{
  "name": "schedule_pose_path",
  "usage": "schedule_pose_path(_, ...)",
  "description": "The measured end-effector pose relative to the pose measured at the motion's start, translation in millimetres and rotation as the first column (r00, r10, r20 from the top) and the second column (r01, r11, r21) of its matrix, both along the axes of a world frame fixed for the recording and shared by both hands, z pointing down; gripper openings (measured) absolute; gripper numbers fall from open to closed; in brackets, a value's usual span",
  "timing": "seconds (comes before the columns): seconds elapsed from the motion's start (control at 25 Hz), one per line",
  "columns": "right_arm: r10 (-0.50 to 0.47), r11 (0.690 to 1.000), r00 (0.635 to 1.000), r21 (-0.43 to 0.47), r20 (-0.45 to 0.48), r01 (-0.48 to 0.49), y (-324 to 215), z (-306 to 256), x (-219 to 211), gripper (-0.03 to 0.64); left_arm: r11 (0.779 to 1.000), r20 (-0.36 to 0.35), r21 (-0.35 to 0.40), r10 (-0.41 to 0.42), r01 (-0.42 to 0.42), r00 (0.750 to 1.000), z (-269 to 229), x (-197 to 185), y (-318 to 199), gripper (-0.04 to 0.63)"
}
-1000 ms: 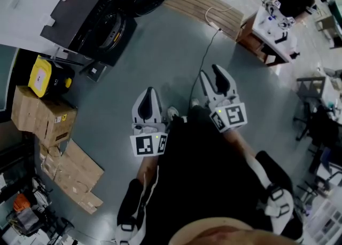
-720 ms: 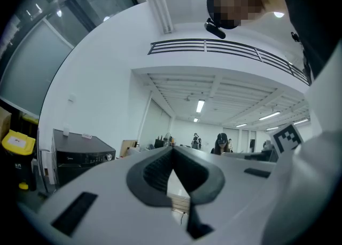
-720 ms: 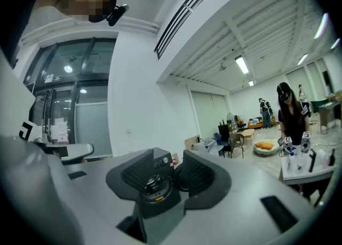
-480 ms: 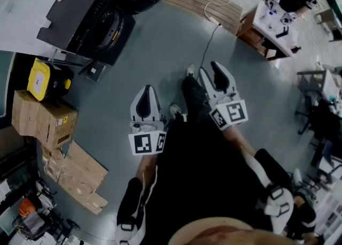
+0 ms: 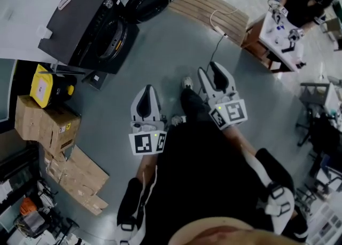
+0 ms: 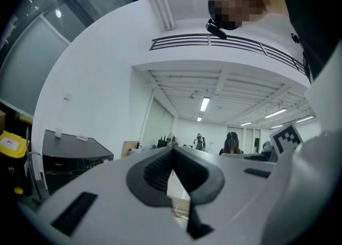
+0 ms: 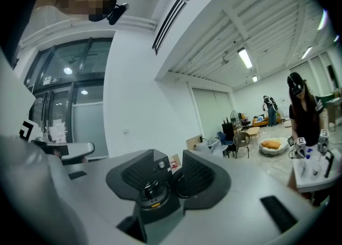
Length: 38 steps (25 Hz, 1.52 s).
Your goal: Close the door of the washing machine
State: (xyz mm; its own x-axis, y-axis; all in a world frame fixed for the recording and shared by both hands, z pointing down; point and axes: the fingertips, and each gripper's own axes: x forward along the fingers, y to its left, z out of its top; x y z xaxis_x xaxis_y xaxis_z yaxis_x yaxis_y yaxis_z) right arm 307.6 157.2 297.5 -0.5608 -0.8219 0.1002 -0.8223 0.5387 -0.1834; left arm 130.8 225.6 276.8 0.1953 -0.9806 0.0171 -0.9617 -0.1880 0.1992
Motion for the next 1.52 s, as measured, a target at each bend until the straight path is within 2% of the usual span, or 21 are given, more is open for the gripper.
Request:
schedule_pose_path(0.36,-0.098,0.995,0.995,-0.011,-0.024,0.098,-139.9,-2.5,8.7,0.161,0.998,-0.01,0.006,-0.054,0.055,0.998,-15.0,22.2,-136.9,0.005)
schedule_pose_path(0.6,-0.161,0.987,0.987,-0.004,-0.014,0.161,-206.0,-4.8,12.3,0.161,0.994,0.007,0.003,-0.105,0.105,0.994,-14.6,30.8,-189.8,0.006)
schedule_pose_path(0.96,-0.212,0.977,0.977,-0.033,-0.029,0.211,-274.7,13.7,-15.6,0.161,0.992,0.003,-0.025,-0.127,0.127,0.992,-3.6,14.3,-248.9,0.005)
schedule_pose_path(1.2,-0.233,0.971,0.97,-0.061,-0.062,0.229,-330.9,35.3,-40.0,0.16,0.993,-0.013,-0.03,-0.116,0.116,0.993,9.8,-2.9,-306.5,0.005)
schedule_pose_path(1.52,-0.276,0.959,0.949,-0.106,-0.152,0.262,-430.2,63.7,-95.0,0.16,0.995,-0.029,-0.056,-0.09,0.088,0.996,19.5,-55.8,-410.1,0.006)
